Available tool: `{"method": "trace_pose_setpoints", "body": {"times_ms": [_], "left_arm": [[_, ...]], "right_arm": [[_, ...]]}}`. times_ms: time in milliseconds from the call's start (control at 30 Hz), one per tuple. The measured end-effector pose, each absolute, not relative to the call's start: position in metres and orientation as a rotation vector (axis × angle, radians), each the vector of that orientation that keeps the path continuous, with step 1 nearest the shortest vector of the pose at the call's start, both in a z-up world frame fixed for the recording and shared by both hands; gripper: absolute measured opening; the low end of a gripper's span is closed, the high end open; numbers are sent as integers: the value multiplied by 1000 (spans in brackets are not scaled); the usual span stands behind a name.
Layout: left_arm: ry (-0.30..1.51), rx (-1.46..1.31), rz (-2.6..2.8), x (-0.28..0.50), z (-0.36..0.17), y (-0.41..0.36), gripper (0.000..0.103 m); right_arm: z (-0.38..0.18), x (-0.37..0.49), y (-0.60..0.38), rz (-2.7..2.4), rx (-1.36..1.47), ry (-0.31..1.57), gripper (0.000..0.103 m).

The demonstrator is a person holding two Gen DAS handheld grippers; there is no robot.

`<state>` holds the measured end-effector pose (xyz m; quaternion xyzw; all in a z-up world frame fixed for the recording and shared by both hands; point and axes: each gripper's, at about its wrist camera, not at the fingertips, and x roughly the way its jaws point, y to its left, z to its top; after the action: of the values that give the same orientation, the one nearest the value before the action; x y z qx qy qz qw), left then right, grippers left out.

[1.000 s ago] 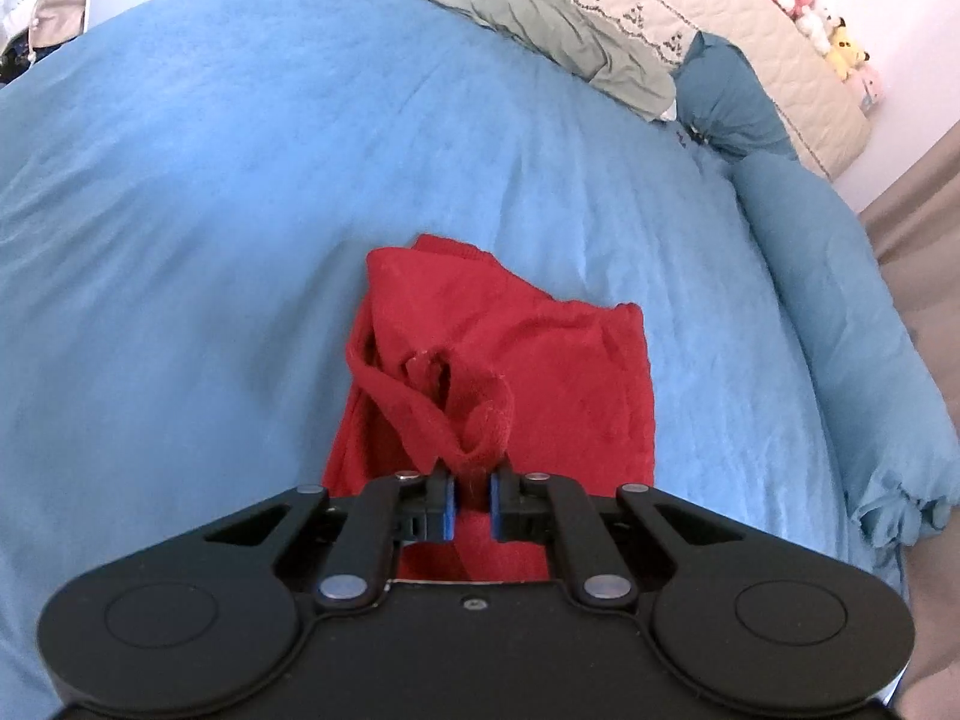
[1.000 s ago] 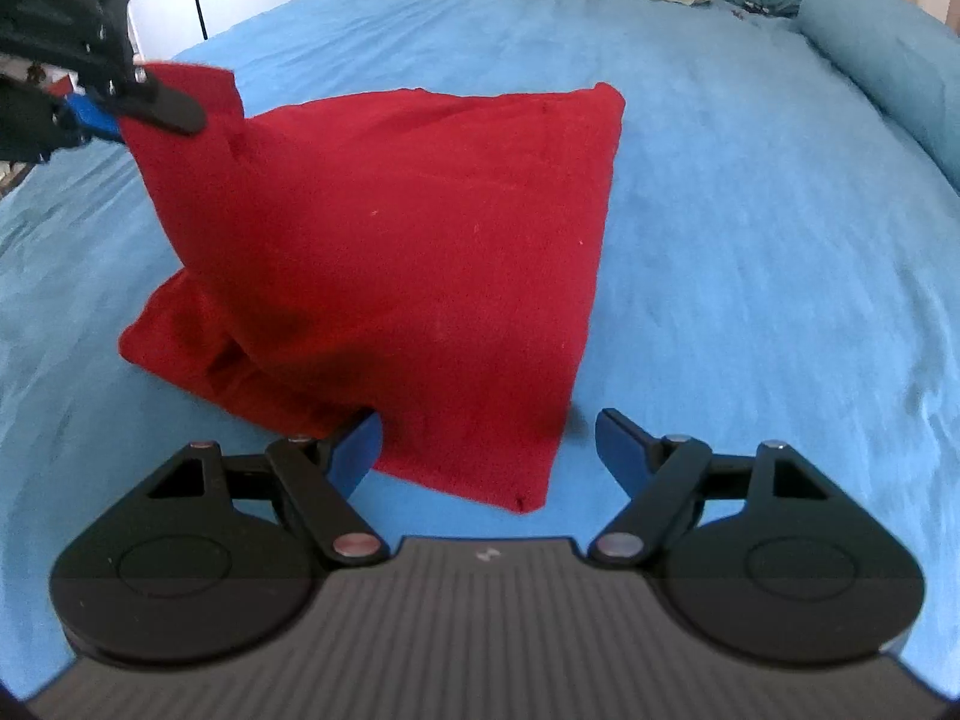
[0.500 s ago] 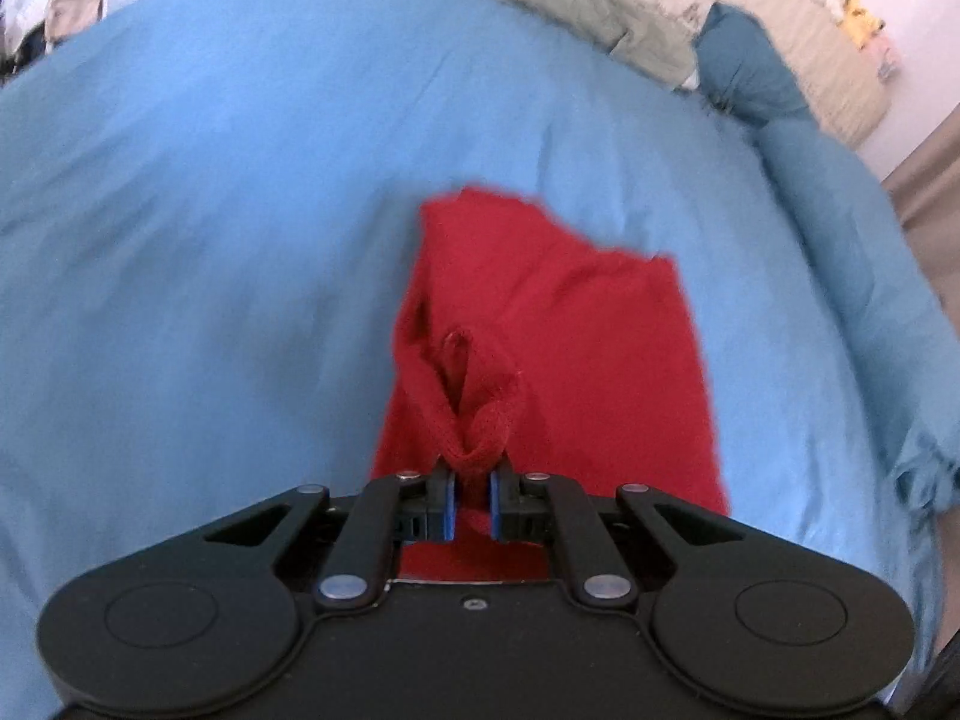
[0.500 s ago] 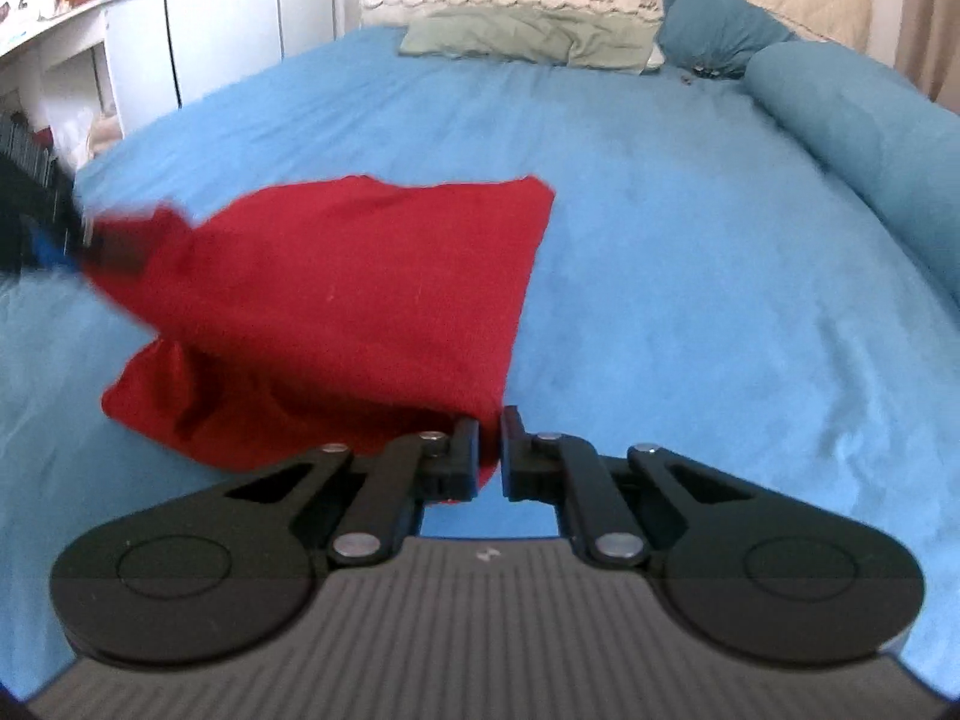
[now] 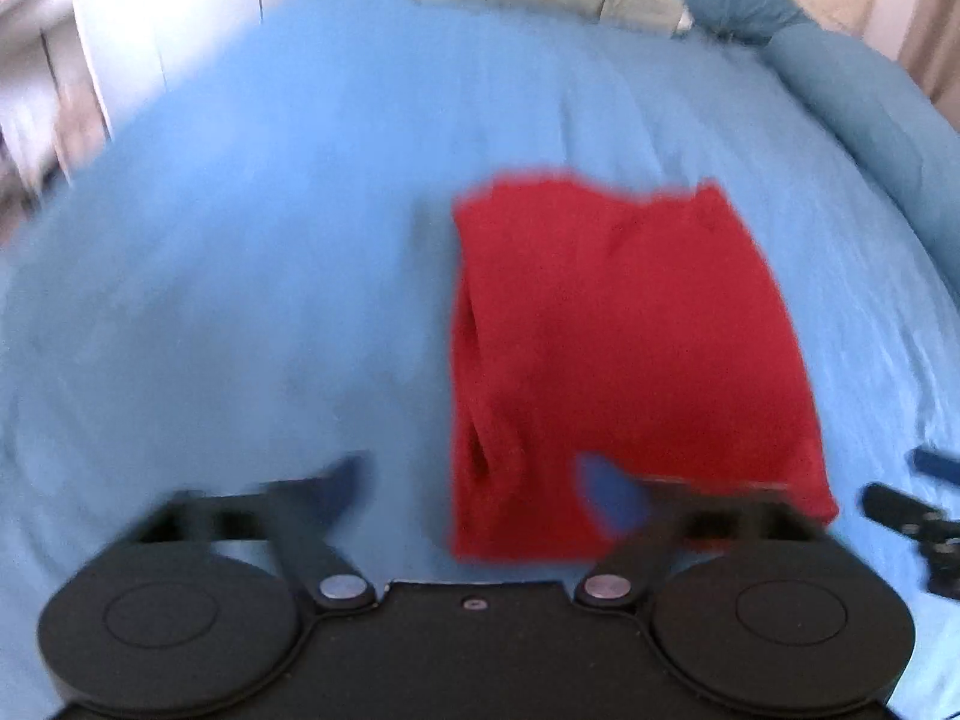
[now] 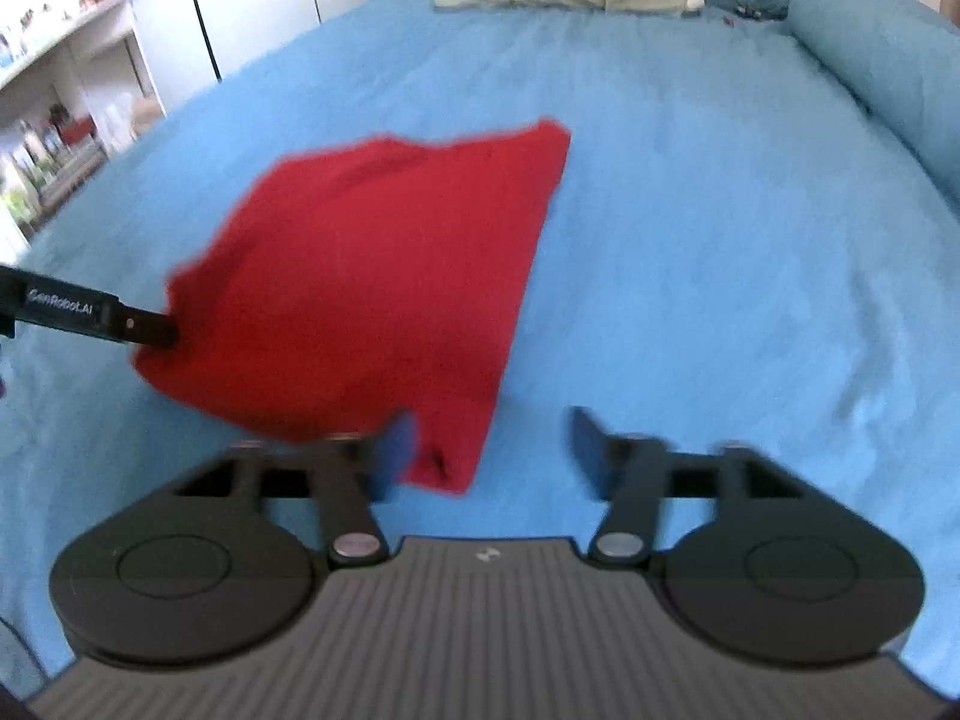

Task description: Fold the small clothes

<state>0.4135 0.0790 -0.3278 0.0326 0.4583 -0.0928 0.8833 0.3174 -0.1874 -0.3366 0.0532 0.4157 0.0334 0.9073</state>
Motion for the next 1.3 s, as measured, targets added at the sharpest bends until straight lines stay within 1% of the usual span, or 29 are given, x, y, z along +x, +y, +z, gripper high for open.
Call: {"method": "trace_pose_setpoints", "body": {"times_ms": [33, 67, 133, 200, 267, 300, 400, 467, 533, 567, 600, 633, 700, 767, 800, 833, 867, 900, 933, 1000, 1100, 1300], "left_arm": [[898, 82, -198, 415, -314, 80, 103], [873, 86, -220, 421, -305, 81, 103], [894, 59, -292, 445, -299, 82, 103], [935, 0, -344, 474, -308, 84, 103], [985, -59, -402, 504, -327, 85, 101], [1005, -69, -413, 514, -334, 82, 98], [1055, -60, -437, 542, -361, 74, 94], [1086, -43, -441, 548, -377, 73, 85], [1123, -73, -467, 549, -390, 75, 71], [1138, -89, -477, 549, -396, 75, 68], [1143, -105, -483, 549, -400, 76, 67], [1135, -118, -485, 549, -403, 76, 67], [1125, -124, -481, 545, -406, 74, 67], [1121, -139, -469, 543, -409, 71, 64], [1121, -146, -468, 542, -409, 69, 55], [1124, -147, -470, 540, -407, 67, 43], [1128, -142, -472, 539, -405, 64, 39], [1124, -127, -469, 538, -402, 59, 33], [1114, -96, -462, 536, -398, 53, 30], [1095, -46, -449, 531, -390, 45, 27], [1056, -35, -457, 520, -370, 40, 25], [1014, -75, -513, 470, -327, 26, 23]], "right_arm": [[-326, 320, -192, 76, 121, 843, 103], [-312, 325, -198, 91, 142, 822, 103], [-296, 339, -208, 113, 178, 803, 103], [-289, 364, -217, 108, 204, 824, 103], [-294, 391, -227, 122, 271, 872, 103], [-301, 406, -233, 139, 327, 893, 103], [-330, 441, -241, 163, 447, 961, 103], [-353, 459, -243, 151, 490, 1004, 103], [-371, 466, -245, 148, 552, 1030, 103], [-380, 469, -247, 157, 603, 1045, 100], [-387, 471, -249, 165, 639, 1055, 94], [-392, 472, -249, 172, 665, 1065, 91], [-400, 470, -246, 191, 679, 1076, 91], [-406, 479, -241, 210, 689, 1096, 92], [-407, 480, -239, 211, 693, 1095, 91], [-407, 482, -237, 211, 699, 1090, 81], [-406, 485, -236, 219, 697, 1087, 73], [-403, 487, -233, 222, 678, 1086, 61], [-400, 487, -230, 220, 643, 1082, 49], [-389, 485, -225, 227, 599, 1060, 42], [-371, 478, -222, 231, 566, 1006, 39], [-323, 433, -238, 213, 566, 932, 38]]}}
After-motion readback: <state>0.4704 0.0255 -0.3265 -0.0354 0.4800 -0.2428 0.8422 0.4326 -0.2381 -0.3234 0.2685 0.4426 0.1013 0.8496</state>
